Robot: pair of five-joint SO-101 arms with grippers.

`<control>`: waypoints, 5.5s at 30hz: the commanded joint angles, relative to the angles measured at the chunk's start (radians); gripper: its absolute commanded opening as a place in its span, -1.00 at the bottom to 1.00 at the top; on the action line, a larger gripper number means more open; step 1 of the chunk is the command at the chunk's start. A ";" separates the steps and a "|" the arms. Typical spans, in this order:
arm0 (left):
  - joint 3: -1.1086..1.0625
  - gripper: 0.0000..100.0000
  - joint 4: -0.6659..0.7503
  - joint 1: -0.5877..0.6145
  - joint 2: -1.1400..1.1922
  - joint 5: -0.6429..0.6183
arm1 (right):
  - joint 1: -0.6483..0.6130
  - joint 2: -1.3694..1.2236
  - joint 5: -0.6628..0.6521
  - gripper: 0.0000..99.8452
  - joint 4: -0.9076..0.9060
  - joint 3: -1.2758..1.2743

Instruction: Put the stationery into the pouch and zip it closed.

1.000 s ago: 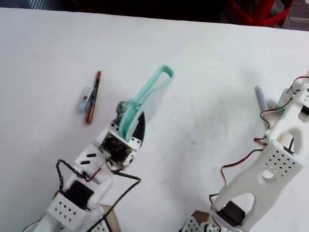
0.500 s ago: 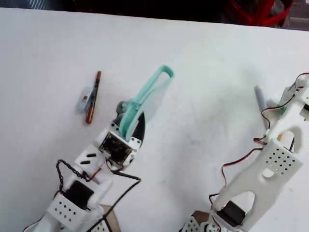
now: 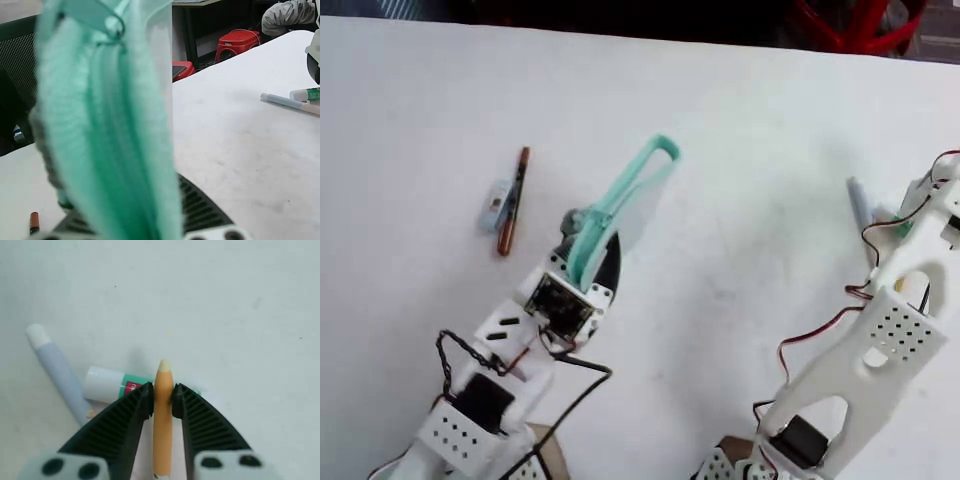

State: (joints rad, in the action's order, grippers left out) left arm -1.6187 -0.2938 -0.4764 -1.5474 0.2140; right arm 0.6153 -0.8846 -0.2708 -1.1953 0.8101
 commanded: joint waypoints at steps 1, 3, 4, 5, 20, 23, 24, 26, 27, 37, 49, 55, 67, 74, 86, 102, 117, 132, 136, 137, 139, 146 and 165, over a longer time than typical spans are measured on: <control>0.015 -0.95 0.028 -0.004 -0.007 0.009 | -0.019 0.013 -0.009 -0.85 -0.002 0.040; 0.015 -0.95 0.028 -0.004 -0.007 0.009 | -0.022 0.013 -0.009 -0.85 -0.002 0.037; 0.015 -0.95 0.028 -0.002 -0.007 0.009 | -0.024 0.013 -0.009 -0.85 -0.002 0.035; 0.017 -0.95 0.028 -0.001 -0.007 0.009 | -0.024 0.005 -0.009 -0.85 -0.002 0.037; 0.018 -0.95 0.028 0.002 -0.007 0.009 | -0.021 -0.035 -0.009 -0.95 0.027 0.046; 0.018 -0.95 0.028 0.004 -0.007 0.008 | -0.022 -0.035 -0.009 -0.96 0.024 0.046; 0.018 -0.95 0.028 0.004 -0.007 0.008 | -0.022 -0.033 -0.009 -0.96 0.022 0.046; 0.018 -0.95 0.028 0.002 -0.007 0.008 | -0.021 -0.015 -0.009 -0.96 0.018 0.046; 0.018 -0.95 0.028 0.002 -0.007 0.008 | -0.018 -0.002 -0.009 -0.96 0.012 0.046; 0.020 -0.95 0.026 -0.002 -0.007 0.008 | -0.041 0.259 0.084 -0.96 -0.150 0.046; 0.021 -0.84 0.026 0.005 -0.007 0.006 | -0.317 0.839 0.229 -0.96 -0.341 0.046; 0.077 -0.83 -0.037 0.027 -0.008 -0.003 | -0.630 1.133 0.347 -0.96 -0.268 0.037; 0.216 -0.62 -0.227 0.148 -0.008 -0.298 | -1.106 1.170 0.359 -0.96 -0.007 0.014; 0.216 -0.62 -0.227 0.150 -0.008 -0.298 | -1.176 1.061 0.359 -0.96 0.120 0.014; 0.204 -0.62 -0.219 0.147 -0.007 -0.298 | -1.130 0.828 0.359 -0.96 0.317 0.014; 0.198 -0.61 -0.201 0.151 -0.007 -0.298 | -1.099 0.776 0.361 -0.96 0.047 0.014; 0.198 -0.62 -0.201 0.153 -0.007 -0.298 | -1.185 0.923 0.402 -0.96 -0.237 0.015; 0.198 -0.62 -0.201 0.153 -0.007 -0.298 | -1.190 0.977 0.316 -0.96 -0.487 0.015; 0.198 -0.62 -0.199 0.153 -0.007 -0.298 | -1.239 1.001 0.170 -0.96 -0.519 0.012; 0.198 -0.62 -0.199 0.153 -0.007 -0.298 | -1.248 1.006 0.167 -0.96 -0.519 0.009; 0.192 -0.62 -0.198 0.153 -0.007 -0.296 | -1.276 1.007 0.166 -0.88 -0.519 -0.006; 0.175 -0.62 -0.170 0.153 -0.007 -0.296 | -1.323 1.017 0.166 -0.59 -0.519 -0.072; 0.172 -0.62 -0.178 0.153 -0.007 -0.296 | -0.731 1.193 0.351 -0.59 -0.369 -0.654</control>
State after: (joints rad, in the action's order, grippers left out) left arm -1.4607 -0.4902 -0.3291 -1.5489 -0.0744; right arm -0.2056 0.3199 -0.0008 -1.6724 0.4005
